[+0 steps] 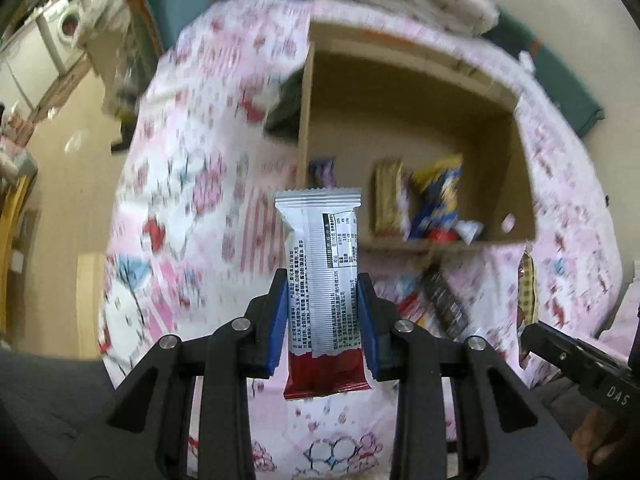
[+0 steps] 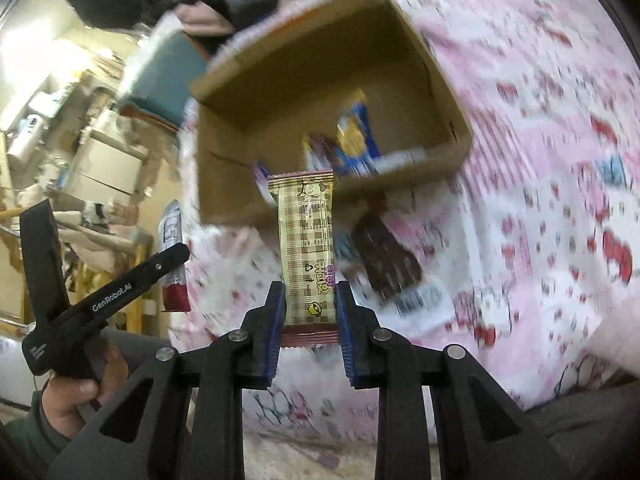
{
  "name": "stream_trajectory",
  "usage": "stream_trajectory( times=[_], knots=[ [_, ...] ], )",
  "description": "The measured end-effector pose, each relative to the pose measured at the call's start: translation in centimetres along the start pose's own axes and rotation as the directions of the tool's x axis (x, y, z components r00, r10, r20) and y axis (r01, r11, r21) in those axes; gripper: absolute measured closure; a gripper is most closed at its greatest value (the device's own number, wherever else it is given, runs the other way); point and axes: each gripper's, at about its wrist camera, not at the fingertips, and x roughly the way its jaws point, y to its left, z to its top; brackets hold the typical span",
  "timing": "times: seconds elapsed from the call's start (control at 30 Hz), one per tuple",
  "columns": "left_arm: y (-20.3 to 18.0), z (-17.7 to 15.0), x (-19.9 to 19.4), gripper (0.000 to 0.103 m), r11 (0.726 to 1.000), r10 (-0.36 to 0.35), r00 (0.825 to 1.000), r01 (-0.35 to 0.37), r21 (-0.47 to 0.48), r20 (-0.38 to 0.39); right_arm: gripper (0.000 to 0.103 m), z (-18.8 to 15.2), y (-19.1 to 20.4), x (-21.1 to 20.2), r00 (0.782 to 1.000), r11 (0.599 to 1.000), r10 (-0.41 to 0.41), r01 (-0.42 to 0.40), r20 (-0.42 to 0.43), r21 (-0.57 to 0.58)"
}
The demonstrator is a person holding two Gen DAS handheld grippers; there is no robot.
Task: Organize snacks
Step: 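Carry both bars into the box and open both grippers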
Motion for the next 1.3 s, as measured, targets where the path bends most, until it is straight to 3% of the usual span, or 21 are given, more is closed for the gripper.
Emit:
stream_trajectory(
  times=[0.07,0.23,0.57,0.67,0.8,0.93,1.3],
  knots=[
    [-0.1,1.1,-1.2,0.075,1.0,-0.004,0.999,0.004,0.002,0.051,0.077,0.5,0.6,-0.9,0.999,1.0,0.015,-0.014,0.046,-0.021],
    [-0.3,4.9,-2.0,0.075,0.999,-0.035,0.996,0.035,0.001,0.085,0.077,4.0,1.1,-2.7,0.988,0.999,0.023,-0.018,0.155,-0.036],
    [-2.0,10.8,-0.5,0.075,0.999,0.008,0.989,-0.013,0.036,0.151,0.076,10.7,-1.1,-2.4,0.963,1.0,-0.022,0.017,0.267,0.019],
    [-2.6,10.9,1.0,0.075,0.998,0.028,0.986,-0.038,0.058,0.164,0.076,11.4,-2.7,-1.2,0.962,0.998,-0.028,0.013,0.271,0.058],
    [-2.2,10.1,3.5,0.075,0.999,-0.019,0.981,0.01,0.049,0.192,0.076,11.2,-5.2,0.8,0.968,0.993,-0.008,-0.022,0.252,0.113],
    [-1.8,9.8,5.8,0.075,0.999,-0.018,0.986,0.012,0.036,0.163,0.076,11.5,-5.2,2.1,0.973,0.996,-0.063,0.047,0.223,0.079],
    [-2.9,9.3,9.1,0.075,0.997,-0.007,0.997,0.001,0.073,0.081,0.076,11.4,-5.8,5.5,0.985,0.99,-0.13,0.124,0.114,0.061]
  ],
)
